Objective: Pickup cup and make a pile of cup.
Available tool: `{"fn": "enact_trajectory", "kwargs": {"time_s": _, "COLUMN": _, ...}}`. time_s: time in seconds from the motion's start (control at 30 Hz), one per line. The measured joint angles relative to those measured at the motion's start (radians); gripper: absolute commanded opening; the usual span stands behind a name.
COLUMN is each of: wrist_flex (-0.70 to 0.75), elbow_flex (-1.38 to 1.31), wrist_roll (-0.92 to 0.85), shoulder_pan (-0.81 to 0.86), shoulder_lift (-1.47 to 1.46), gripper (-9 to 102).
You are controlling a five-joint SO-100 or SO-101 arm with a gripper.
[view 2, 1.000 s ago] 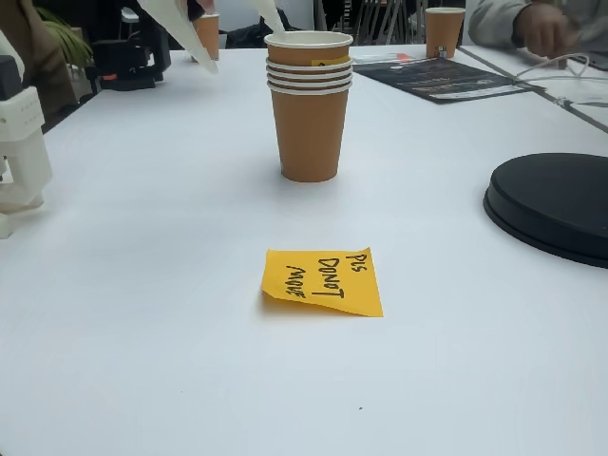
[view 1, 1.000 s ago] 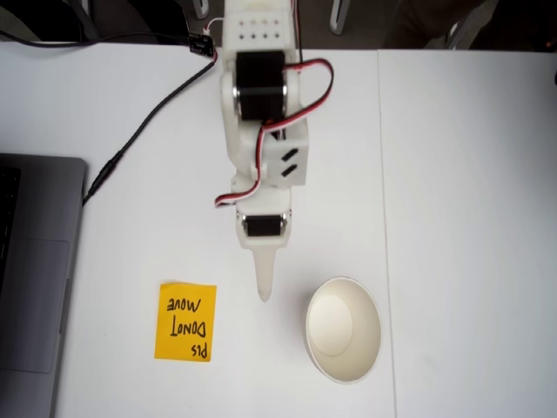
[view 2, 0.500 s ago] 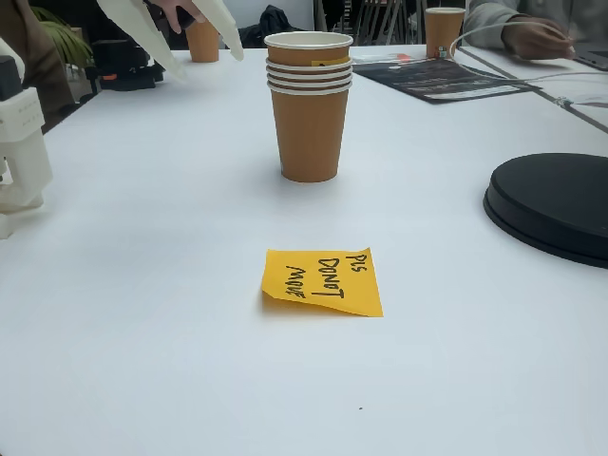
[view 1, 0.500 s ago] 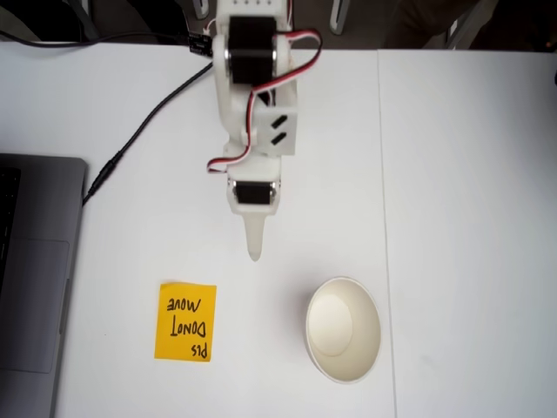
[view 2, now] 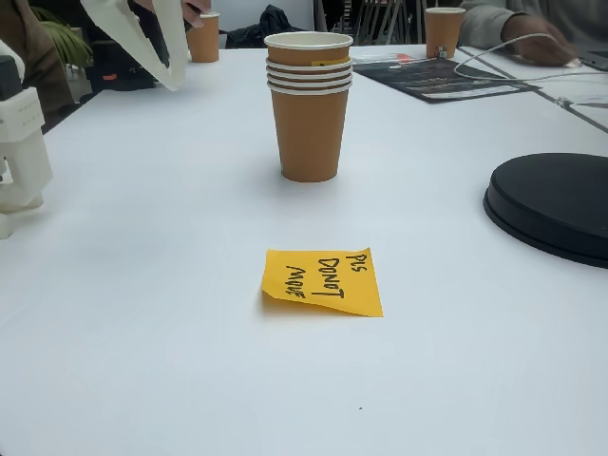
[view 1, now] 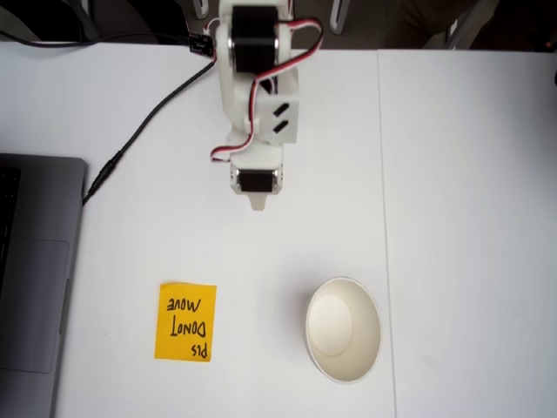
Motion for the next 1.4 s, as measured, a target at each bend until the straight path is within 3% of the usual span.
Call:
{"fn": "enact_trajectory", "kwargs": {"time_s": 0.23, "wrist_flex": -0.005, "elbow_flex": 0.063, "wrist_roll": 0.000, "shoulder_pan": 0.000, "shoulder_lift": 0.051, "gripper": -7}}
{"fn": "enact_trajectory", "kwargs": {"time_s": 0.67, "wrist_flex": -0.147, "elbow_flex": 0.296, "wrist_roll": 0.000, "shoulder_pan": -0.002, "shoulder_lift": 0.242, "gripper": -7}}
{"fn": "enact_trajectory", "kwargs": {"time_s": 1.4, "wrist_flex": -0.147, "elbow_flex": 0.571, "wrist_roll": 0.000, "shoulder_pan": 0.000, "shoulder_lift": 0.523, "gripper": -7}}
